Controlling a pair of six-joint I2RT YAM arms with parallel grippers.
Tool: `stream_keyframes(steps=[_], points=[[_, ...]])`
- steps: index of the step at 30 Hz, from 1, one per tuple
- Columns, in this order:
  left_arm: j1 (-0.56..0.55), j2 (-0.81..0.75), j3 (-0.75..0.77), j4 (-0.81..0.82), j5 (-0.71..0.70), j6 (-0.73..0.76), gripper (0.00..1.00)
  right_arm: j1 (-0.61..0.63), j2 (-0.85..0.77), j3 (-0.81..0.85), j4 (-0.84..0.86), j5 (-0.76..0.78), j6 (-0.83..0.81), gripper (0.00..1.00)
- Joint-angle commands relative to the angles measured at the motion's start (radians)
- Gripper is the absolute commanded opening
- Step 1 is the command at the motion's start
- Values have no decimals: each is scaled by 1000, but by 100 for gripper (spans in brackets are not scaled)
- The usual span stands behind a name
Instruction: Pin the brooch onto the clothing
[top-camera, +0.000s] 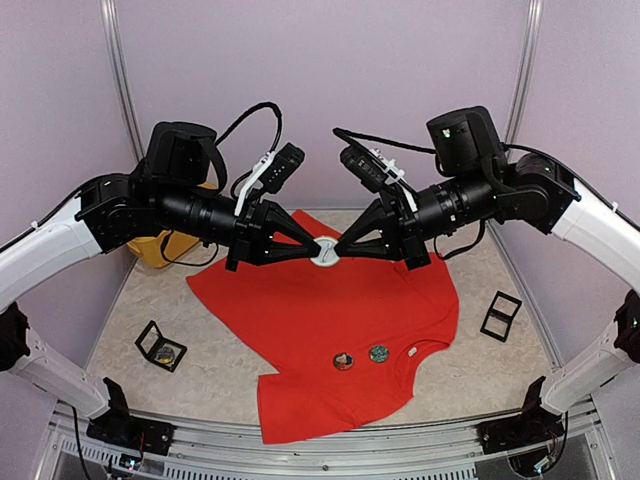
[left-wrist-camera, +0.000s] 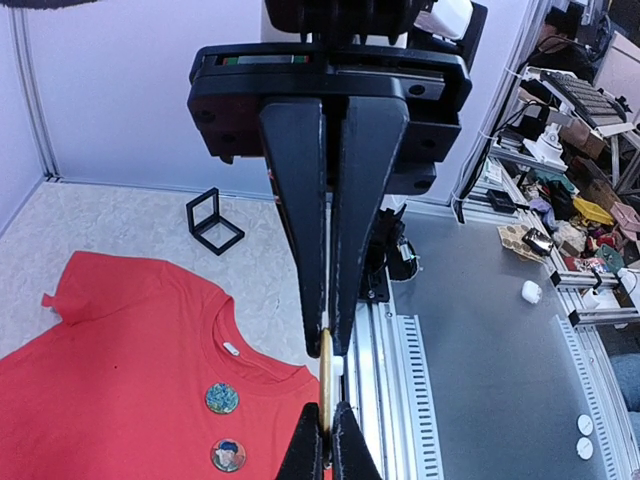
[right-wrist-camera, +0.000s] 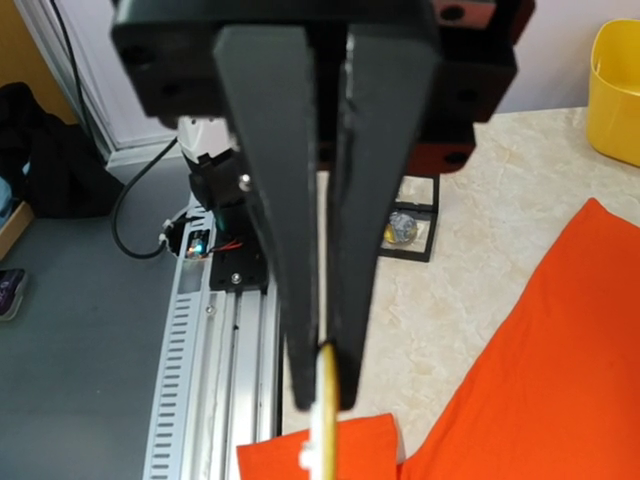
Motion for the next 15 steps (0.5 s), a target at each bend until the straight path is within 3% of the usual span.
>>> stream_keyframes(steps=[1,2,3,6,7,11,13,15], points=[[6,-4,-21,45,7,0,0,9,-34,17,25,8,-9,0],[6,-14,-32,71,-5,-7,0,10,-41,11,33,19,-4,0],[7,-30,-47,103,-21,-16,0,9,-51,-1,54,42,7,6],[1,-76,-141,282,-89,-58,0,6,-128,-116,207,152,68,59],[-1,-105,-175,340,-107,-88,0,4,-167,-170,317,178,102,68],[-15,-146,-211,412,-153,-86,0,-1,-275,-371,590,233,261,79],[-23,-145,-209,411,-167,-75,0,0,-293,-450,731,221,347,96],[-29,-142,-202,400,-172,-67,0,4,-286,-495,835,190,400,99]])
